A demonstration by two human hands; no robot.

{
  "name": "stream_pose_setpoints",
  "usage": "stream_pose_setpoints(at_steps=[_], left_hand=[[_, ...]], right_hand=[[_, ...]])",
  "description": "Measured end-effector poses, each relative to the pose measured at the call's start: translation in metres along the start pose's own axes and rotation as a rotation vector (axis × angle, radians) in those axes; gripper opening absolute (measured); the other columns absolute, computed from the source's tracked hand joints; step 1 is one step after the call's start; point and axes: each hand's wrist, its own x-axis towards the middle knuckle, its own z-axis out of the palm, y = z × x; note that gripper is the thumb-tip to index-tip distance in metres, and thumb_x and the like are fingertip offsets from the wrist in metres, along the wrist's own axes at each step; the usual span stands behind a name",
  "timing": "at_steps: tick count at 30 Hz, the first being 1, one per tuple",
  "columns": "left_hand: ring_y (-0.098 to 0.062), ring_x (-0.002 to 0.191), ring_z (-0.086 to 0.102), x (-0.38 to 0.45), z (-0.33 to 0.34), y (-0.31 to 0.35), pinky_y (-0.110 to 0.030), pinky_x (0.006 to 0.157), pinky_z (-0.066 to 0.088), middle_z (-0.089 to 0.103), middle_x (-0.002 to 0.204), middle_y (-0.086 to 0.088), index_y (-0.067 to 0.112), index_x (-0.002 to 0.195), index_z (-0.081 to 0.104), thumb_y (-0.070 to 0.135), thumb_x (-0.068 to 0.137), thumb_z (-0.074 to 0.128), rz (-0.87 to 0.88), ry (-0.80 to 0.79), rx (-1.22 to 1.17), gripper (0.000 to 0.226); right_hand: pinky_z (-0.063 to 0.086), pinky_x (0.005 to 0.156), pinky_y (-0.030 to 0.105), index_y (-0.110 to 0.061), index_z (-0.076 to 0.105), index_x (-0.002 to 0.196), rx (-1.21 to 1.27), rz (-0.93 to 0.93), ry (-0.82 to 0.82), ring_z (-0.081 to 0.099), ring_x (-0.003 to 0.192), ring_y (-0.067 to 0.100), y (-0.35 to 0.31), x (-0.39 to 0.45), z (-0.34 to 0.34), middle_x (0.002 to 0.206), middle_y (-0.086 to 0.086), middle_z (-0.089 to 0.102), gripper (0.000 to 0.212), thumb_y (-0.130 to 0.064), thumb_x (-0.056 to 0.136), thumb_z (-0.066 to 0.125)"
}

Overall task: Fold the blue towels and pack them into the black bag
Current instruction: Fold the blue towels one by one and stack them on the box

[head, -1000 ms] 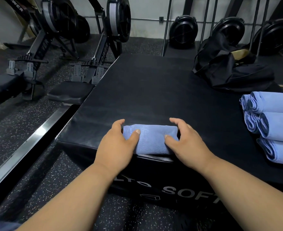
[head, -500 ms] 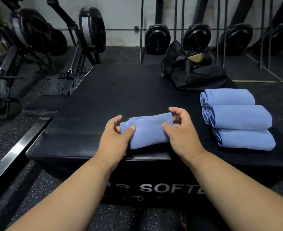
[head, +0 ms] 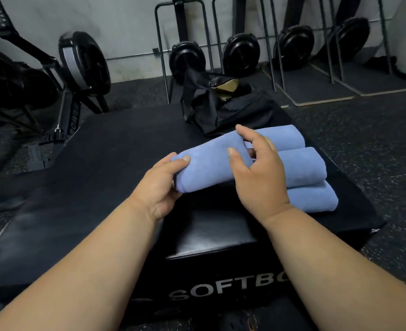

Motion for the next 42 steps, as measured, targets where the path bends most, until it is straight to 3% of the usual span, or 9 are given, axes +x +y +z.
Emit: stream_pose_setpoints(at_steps=[3,7,11,18,21,24,28,35,42], left_hand=[[-0.018,0.100,0.067,0.005,0.031,0.017,-0.030,0.080,0.054,0.070,0.116,-0.004,0.019,0.123,0.061,0.021,0.096,0.066,0.071,-0.064,-0.004,0.027],[-0.016,0.089,0.062,0.025,0.086,0.026,-0.024,0.063,0.048,0.069,0.105,-0.001,0.018,0.113,0.066,0.020,0.095,0.067,0.061,-0.047,0.031,0.017],[-0.018,0.083,0.063,0.050,0.129,0.014,-0.030,0.071,0.052,0.069,0.090,-0.002,0.016,0.096,0.064,0.015,0.095,0.070,-0.003,0.009,0.021,0.007],[-0.025,0.091,0.073,0.060,0.158,-0.003,-0.046,0.096,0.061,0.078,0.097,-0.006,0.012,0.095,0.076,0.018,0.092,0.078,-0.096,0.170,0.064,0.007],[-0.024,0.096,0.075,0.059,0.154,0.002,-0.041,0.094,0.060,0.080,0.098,-0.002,0.012,0.096,0.079,0.028,0.089,0.082,-0.067,0.183,0.112,0.018],[-0.016,0.077,0.066,0.051,0.145,0.008,-0.030,0.076,0.052,0.074,0.084,0.007,0.012,0.093,0.073,0.041,0.092,0.078,-0.015,0.189,0.185,0.030],[-0.013,0.108,0.067,0.026,0.124,0.012,-0.031,0.094,0.053,0.069,0.112,0.006,0.022,0.108,0.067,0.047,0.095,0.073,-0.007,0.226,0.197,0.029],[-0.013,0.112,0.068,-0.060,0.054,0.011,-0.031,0.097,0.052,0.071,0.119,0.003,0.030,0.101,0.067,0.043,0.097,0.071,0.046,0.296,0.227,0.014],[-0.011,0.103,0.074,-0.174,-0.069,0.001,-0.028,0.085,0.052,0.078,0.112,0.002,0.027,0.121,0.066,0.041,0.093,0.077,0.052,0.477,0.252,0.033]], right_hand=[[0.052,0.104,0.031,-0.042,0.064,0.130,0.094,0.012,0.102,0.063,0.116,0.004,-0.006,0.026,-0.025,0.129,-0.012,0.066,0.036,-0.026,0.098,0.068],[0.051,0.105,0.030,-0.035,0.069,0.130,0.000,0.061,0.208,0.063,0.114,0.003,0.009,0.053,-0.063,0.125,-0.013,0.068,0.032,-0.027,0.098,0.067],[0.048,0.109,0.030,-0.033,0.069,0.132,-0.115,0.158,0.237,0.061,0.120,0.003,0.035,0.058,-0.094,0.129,-0.015,0.068,0.033,-0.030,0.100,0.064],[0.035,0.116,0.028,-0.022,0.057,0.150,-0.325,0.189,0.129,0.050,0.139,0.016,0.058,0.052,-0.104,0.150,-0.001,0.057,0.049,-0.036,0.103,0.057],[0.033,0.120,0.034,-0.019,0.054,0.152,-0.389,0.123,0.151,0.048,0.139,0.023,0.059,0.047,-0.101,0.152,0.005,0.054,0.053,-0.035,0.102,0.057],[0.031,0.118,0.037,-0.019,0.059,0.148,-0.434,0.024,0.211,0.046,0.135,0.029,0.052,0.039,-0.094,0.148,0.008,0.052,0.052,-0.032,0.098,0.059],[0.042,0.108,0.043,-0.016,0.069,0.135,-0.368,-0.261,0.295,0.056,0.115,0.031,0.033,0.020,-0.079,0.126,0.009,0.062,0.046,-0.019,0.090,0.060],[0.051,0.082,0.022,-0.022,0.073,0.129,-0.021,-0.151,-0.095,0.060,0.079,0.011,-0.009,-0.036,-0.023,0.087,-0.010,0.066,0.041,-0.014,0.090,0.060],[0.053,0.072,0.028,-0.038,0.074,0.117,0.088,0.037,-0.550,0.055,0.063,0.006,-0.065,-0.103,0.045,0.076,0.000,0.064,0.029,-0.019,0.098,0.063]])
